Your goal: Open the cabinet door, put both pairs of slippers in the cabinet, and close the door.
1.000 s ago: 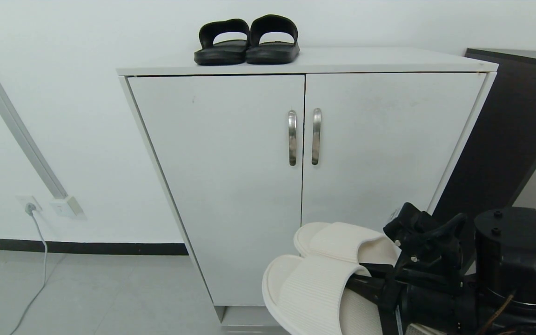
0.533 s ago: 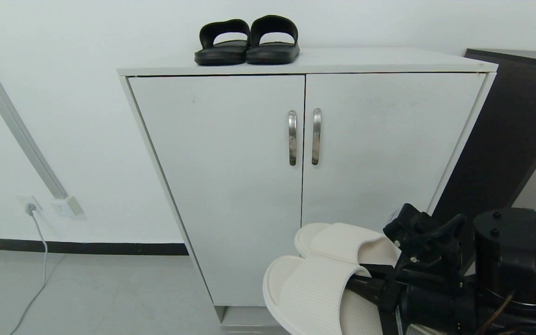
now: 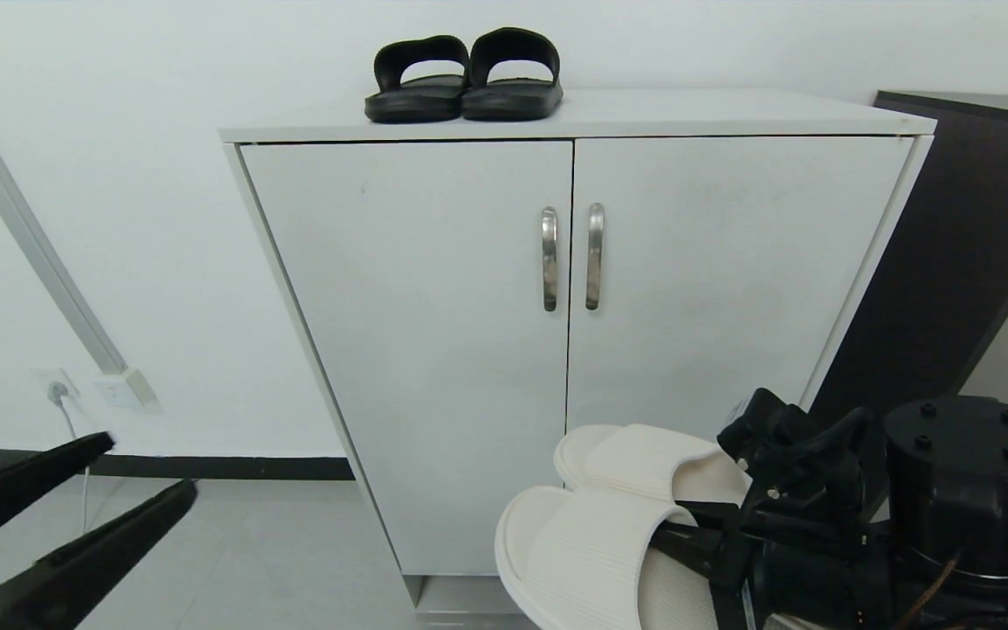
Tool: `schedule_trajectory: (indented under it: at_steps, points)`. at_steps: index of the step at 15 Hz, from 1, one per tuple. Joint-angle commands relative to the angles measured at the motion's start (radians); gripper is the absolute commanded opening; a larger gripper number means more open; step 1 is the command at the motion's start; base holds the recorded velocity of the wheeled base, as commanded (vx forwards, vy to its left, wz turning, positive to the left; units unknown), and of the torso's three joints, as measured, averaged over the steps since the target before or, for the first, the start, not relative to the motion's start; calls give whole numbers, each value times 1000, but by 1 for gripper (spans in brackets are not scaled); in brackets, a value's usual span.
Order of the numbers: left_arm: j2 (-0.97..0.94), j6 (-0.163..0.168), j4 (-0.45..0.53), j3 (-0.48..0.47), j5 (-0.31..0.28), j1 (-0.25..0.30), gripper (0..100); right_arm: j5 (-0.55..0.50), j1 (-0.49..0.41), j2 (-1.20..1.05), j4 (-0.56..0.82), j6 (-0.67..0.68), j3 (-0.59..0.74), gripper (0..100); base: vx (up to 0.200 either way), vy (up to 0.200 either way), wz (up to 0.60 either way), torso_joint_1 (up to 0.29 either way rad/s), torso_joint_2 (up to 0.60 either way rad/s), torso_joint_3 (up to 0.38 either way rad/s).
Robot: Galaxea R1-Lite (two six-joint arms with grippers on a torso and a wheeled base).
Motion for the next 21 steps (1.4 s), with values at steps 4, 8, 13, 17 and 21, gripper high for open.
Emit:
schedule_trajectory:
  at_steps: [4,8,13,17,21]
  points:
    - [410,-38,-205,-142,-49,-330,100,0,0,14,-2,1,1,0,0,0,0,0,0,0]
    - [537,-102,-206,-283,-54,-414,100,0,-3,25,-8,1,1,0,0,0,0,0,0,0]
    - [605,-160,-202,-415,-55,-535,100,0,-3,27,-8,1,8,0,0,0,0,0,0,0]
    - [688,-173,-202,-518,-58,-581,100,3,-3,36,-8,0,15,0,0,0,0,0,0,0]
    - [789,-242,-200,-685,-103,-586,100,5,-3,39,-28,1,23,0,0,0,0,0,0,0]
